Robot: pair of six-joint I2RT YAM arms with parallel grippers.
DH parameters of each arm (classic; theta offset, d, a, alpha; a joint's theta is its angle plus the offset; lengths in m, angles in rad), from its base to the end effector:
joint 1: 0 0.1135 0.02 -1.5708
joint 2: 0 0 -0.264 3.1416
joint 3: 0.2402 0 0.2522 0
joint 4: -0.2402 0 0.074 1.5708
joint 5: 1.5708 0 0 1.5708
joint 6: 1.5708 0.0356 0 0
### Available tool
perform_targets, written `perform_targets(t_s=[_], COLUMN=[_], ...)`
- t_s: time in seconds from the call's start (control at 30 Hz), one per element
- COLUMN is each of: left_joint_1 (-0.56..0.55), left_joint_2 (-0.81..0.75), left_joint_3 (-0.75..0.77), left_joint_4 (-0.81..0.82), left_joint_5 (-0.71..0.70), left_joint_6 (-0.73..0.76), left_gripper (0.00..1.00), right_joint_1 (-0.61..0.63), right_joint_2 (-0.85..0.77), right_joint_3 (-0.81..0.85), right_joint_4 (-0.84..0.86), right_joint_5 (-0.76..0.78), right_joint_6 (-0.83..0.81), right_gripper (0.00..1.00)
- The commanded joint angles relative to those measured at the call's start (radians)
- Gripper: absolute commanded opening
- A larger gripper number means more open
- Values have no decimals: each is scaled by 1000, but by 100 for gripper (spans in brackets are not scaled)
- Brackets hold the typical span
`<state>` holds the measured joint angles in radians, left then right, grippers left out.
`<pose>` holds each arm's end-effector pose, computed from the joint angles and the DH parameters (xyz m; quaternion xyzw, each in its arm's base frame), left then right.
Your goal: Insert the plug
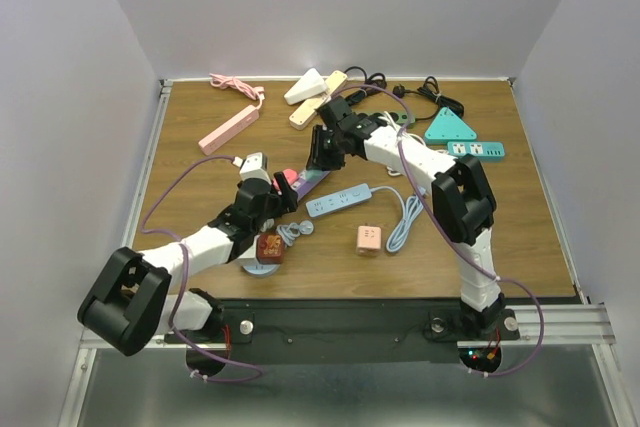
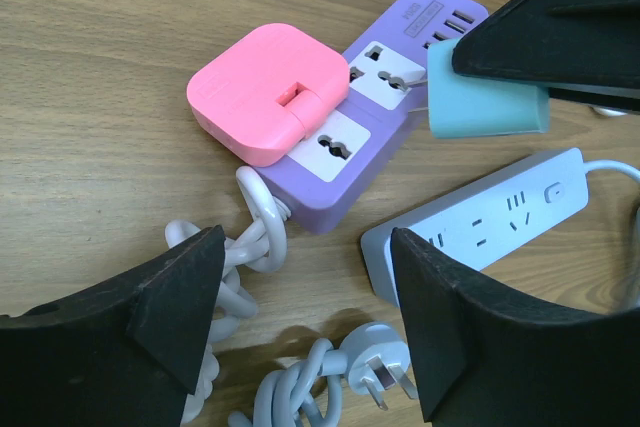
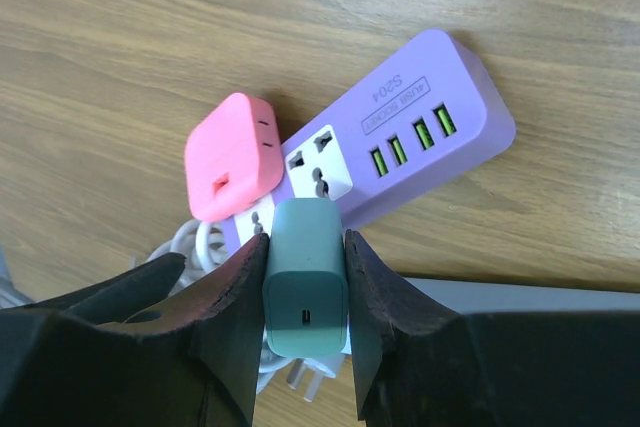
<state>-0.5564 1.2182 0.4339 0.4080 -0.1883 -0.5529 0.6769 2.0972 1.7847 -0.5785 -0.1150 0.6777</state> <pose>0.2124 -0.1242 0.1907 -0.0514 0.8233 -0.2288 0.5169 0.3661 0.2994 0.2385 -0.0188 0.9412 0.2508 0.2254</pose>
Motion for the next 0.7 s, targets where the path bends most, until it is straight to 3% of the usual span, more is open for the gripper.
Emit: perform_targets(t_s=[0.0, 0.37, 0.6, 0.67], left_joint_1=[-2, -4, -7, -11], left_joint_2=[27, 76, 116, 118], left_joint_3=[-14, -37, -52, -55], left_joint_4=[8, 106, 136, 146], left_joint_5=[-4, 95, 111, 116], left_joint_6=[21, 11, 13, 13], left_gripper=[76, 56, 31, 30], right_joint_1=[10, 10, 12, 10], right_joint_2=[-6, 7, 24, 38], right_joint_3=[-10, -45, 73, 99], right_joint_4=[0, -29, -47, -56], right_joint_5=[28, 55, 60, 57], right_joint_6=[-13, -20, -9, -6], right_gripper=[0, 0, 0, 1])
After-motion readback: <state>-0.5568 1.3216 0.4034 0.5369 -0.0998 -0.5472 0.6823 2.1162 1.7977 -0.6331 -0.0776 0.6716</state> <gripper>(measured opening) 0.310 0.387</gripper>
